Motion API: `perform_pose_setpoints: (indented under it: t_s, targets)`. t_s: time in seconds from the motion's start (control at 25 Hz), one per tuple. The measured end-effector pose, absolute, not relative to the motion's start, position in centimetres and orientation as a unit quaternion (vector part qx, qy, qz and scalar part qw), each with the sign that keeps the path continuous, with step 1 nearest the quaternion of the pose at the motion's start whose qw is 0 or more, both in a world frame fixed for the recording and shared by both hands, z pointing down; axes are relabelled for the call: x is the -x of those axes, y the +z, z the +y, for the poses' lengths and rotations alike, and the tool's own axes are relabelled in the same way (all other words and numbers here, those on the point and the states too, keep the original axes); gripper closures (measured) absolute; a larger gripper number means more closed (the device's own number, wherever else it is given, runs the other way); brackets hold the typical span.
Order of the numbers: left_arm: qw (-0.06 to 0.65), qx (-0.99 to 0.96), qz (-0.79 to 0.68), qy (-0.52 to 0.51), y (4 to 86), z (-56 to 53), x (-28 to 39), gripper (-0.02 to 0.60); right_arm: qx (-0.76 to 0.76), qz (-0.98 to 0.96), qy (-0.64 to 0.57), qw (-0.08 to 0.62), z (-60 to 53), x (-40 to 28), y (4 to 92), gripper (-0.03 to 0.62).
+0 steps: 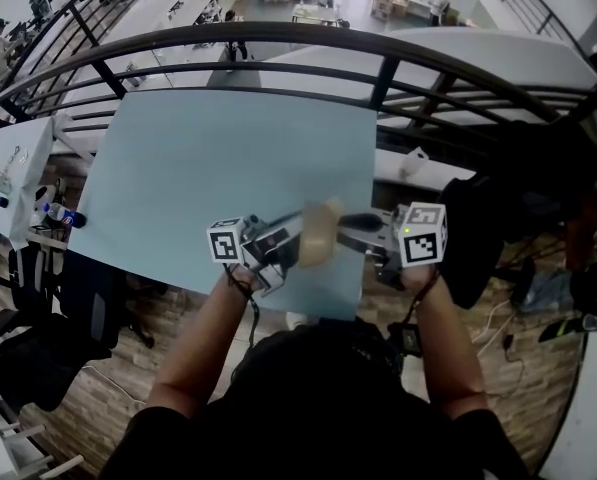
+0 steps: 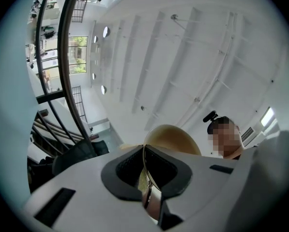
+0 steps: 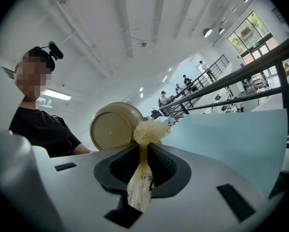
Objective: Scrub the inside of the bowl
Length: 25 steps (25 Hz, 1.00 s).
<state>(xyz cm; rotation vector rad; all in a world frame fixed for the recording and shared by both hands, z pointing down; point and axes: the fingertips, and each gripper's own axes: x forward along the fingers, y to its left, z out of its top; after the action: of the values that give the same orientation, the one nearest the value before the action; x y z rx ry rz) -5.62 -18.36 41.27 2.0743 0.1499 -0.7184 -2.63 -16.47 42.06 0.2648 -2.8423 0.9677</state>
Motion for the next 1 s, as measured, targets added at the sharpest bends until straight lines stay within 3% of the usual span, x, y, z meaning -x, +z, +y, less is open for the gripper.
perform_pose_setpoints:
  t_s: [0.4,1.0]
  targets:
    - [0.456,-0.828,0.025,-0.326,40.1,-20.8,6.6,0.574,-0.081,-0.936,0.342,0.026,-14.6,3.0,42.0,0.53]
    - [0.448,-0.838,-0.128,-0.282,44.1,-22.9,9.4,0.574,-0.122,-0.943,0.305,0.054,-13.9,3.0,40.3,0.53]
